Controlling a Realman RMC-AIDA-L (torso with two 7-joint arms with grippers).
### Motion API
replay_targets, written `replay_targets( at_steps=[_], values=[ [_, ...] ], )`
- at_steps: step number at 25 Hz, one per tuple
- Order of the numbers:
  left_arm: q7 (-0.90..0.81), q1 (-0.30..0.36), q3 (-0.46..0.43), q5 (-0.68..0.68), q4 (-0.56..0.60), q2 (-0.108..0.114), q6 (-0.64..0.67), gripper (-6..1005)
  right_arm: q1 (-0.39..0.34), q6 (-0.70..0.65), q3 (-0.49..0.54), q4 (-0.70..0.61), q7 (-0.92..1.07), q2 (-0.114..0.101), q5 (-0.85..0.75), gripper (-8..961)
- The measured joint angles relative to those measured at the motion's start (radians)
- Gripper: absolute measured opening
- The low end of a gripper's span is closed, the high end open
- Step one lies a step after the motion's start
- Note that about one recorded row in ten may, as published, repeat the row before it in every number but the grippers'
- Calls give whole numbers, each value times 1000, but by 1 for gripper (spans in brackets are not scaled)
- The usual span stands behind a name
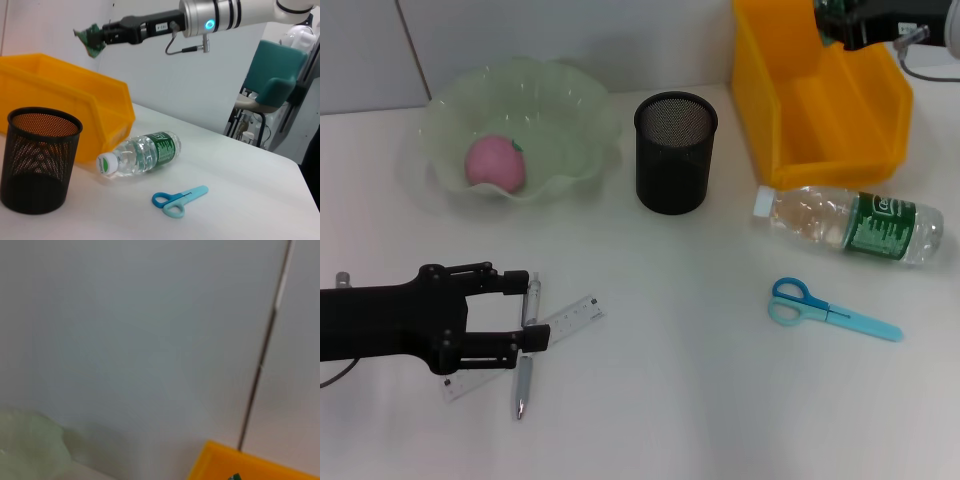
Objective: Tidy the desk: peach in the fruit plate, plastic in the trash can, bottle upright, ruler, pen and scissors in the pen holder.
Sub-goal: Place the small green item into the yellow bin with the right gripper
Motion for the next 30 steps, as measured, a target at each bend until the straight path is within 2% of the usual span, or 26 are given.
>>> replay_targets(
  at_steps=[6, 9, 20, 25, 28, 30],
  values=[
    [-4, -2, -1, 0, 5, 1, 0, 802, 55, 22, 2, 85, 115, -3, -172, 221],
    [-4, -3, -1, 0, 5, 1, 0, 802, 64, 23, 2, 107, 139, -4, -206, 206],
    [-1, -2, -3, 0, 6, 1, 0, 802, 62, 18, 3, 124, 147, -5, -211, 195],
    [1, -2, -4, 0, 6, 1, 0, 802, 60, 18, 3, 120, 154, -3, -209, 300],
    [0, -2, -4, 0, 4, 2, 0, 802, 60, 18, 3, 121, 155, -3, -209, 541],
    [0, -2, -4, 0, 4, 2, 0, 802, 60, 18, 3, 119, 155, -2, -209, 626]
  ],
)
